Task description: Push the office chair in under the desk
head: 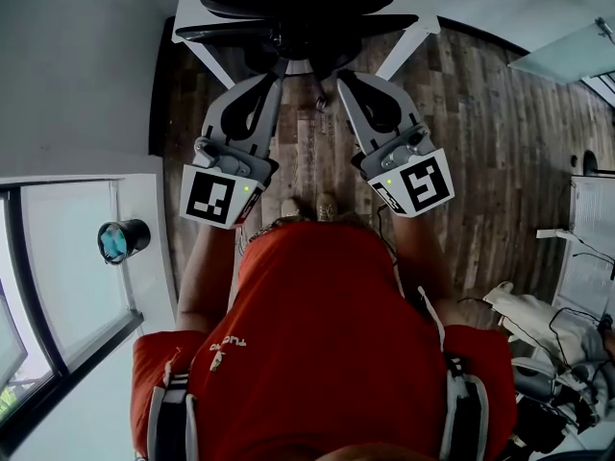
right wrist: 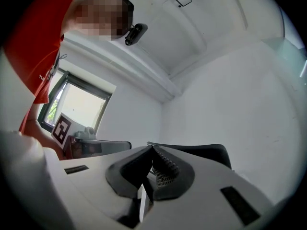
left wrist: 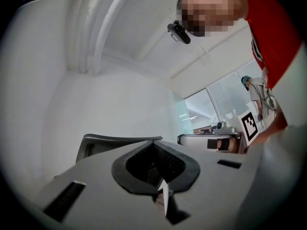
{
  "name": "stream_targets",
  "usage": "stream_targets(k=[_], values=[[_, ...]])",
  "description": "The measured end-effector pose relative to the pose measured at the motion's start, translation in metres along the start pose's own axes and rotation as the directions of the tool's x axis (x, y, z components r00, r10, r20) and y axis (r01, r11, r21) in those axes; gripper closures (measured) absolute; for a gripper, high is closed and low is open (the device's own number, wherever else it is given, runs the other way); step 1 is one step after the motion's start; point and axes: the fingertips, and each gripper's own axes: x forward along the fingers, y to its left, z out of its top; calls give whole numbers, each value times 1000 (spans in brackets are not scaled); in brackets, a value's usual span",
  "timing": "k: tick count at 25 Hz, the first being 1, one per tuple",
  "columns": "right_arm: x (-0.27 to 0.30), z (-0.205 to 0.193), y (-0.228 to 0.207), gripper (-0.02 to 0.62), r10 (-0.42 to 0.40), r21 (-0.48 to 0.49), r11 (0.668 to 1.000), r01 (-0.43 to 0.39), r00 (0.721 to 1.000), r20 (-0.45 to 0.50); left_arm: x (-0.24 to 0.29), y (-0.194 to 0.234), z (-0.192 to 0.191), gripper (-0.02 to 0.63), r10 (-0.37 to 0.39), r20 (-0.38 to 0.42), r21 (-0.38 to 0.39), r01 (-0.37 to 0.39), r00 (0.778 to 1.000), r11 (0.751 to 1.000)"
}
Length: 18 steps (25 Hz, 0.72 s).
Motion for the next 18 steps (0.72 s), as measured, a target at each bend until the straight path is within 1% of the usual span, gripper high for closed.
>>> stream_targets(k=[3,6,8,12,15,18], values=[[0,1,5,571,7,-3,1000,-7,1000,2,-2,-4,-3,597,1,-18,-2,-1,1000,1000],[0,1,8,571,13,-1,1000,-13,1000,-2,-4,-4,-8,597,7,-61,23,-5,998,1000],[0,0,11,572,20,3,1000,-20,1000,-6,-6,-4,-9,597,9,-70,31,-6,998,1000],[2,-2,13,572,32,1,999,-32,999,-13,-5,-2,-8,597,12,-64,29,-10,998,1000],[4,-3,15,571,37,-2,999,-37,999,-17,-4,-1,-3,597,7,-21,4,-7,1000,1000],[5,-4,16,571,43,-4,999,-43,999,-24,-6,2,-2,597,13,-18,13,-13,1000,1000]])
